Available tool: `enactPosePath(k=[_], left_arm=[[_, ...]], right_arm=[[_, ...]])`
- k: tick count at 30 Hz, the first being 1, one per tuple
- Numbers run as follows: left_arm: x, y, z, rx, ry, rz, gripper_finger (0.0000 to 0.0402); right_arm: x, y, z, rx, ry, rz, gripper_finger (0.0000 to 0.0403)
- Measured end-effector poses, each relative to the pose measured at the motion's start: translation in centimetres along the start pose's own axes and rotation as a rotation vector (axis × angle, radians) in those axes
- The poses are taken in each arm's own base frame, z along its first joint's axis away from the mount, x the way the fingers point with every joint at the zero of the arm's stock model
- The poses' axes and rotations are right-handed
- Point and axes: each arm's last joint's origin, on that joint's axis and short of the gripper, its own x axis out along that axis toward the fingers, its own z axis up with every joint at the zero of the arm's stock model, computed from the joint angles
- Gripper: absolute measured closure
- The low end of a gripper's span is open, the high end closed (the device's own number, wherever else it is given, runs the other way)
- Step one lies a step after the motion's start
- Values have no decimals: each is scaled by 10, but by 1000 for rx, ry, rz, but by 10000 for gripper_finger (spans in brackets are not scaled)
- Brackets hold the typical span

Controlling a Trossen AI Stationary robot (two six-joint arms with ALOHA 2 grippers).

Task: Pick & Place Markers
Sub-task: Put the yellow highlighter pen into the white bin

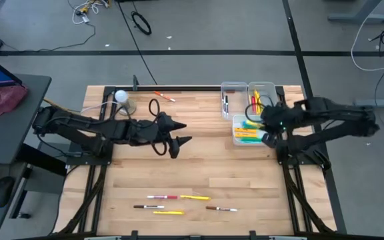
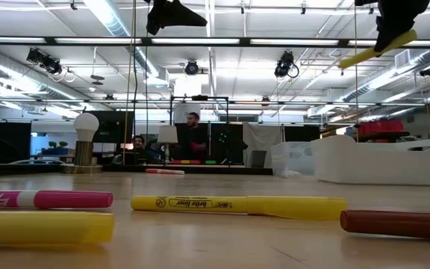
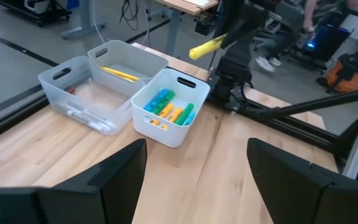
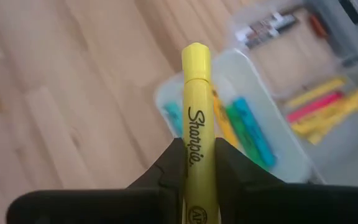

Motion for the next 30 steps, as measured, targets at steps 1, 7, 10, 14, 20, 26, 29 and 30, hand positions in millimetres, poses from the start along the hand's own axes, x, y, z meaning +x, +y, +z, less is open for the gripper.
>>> enactPosePath(k=[1,7,10,14,20,26,29,30], left_arm=[[1,1,1,-1,-2,5,120],[3,6,3,-7,-7,23,120],[3,6,3,-7,-7,23,120],[3,6,3,-7,-7,23,120],[3,6,3,-7,-6,23,120],[3,6,3,-8,-7,23,120],[3,6,3,-7,-7,23,120],[3,6,3,-8,-6,23,120]], right_arm=[[-1,-5,0,-3,20,-17,353],[11,-23,9,-71,186,-85,353],[22,-31,16,-143,265,-111,353],[34,-39,25,-185,331,-124,353],[46,-48,28,-243,365,-118,353],[66,-55,16,-255,451,-110,353],[74,-55,11,-238,470,-113,353],[75,-55,11,-233,468,-115,353]])
